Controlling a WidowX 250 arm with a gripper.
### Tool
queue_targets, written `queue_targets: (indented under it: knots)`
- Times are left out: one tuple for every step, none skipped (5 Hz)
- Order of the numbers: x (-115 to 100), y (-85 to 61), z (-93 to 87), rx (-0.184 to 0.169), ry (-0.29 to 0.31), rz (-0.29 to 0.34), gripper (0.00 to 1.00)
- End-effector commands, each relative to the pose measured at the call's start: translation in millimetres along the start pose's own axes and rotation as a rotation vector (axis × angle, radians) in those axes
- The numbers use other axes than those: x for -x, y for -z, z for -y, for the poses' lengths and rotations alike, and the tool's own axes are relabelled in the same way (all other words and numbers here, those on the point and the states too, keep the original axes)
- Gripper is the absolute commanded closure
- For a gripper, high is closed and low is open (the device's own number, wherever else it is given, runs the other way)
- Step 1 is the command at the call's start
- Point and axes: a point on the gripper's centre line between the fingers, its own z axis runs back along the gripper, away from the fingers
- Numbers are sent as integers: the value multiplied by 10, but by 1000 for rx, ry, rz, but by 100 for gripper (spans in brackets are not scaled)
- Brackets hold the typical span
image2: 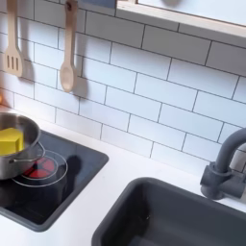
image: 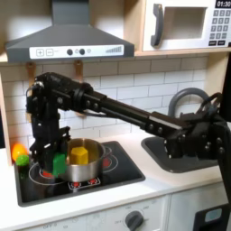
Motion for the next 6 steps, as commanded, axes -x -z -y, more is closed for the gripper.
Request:
queue_targets:
  knots:
    - [-102,215,-84,-10,-17,-33,100]
    - [-205,326,-72,-6,-21,-64,100]
    - [-326,330,-172,-7,-53,-55,100]
    - [-398,332,-279,-11,-79,-58,100]
    - [-423,374,-260,-17,-70,-60,100]
    - [-408,376,-273,-21,-71,-64,100]
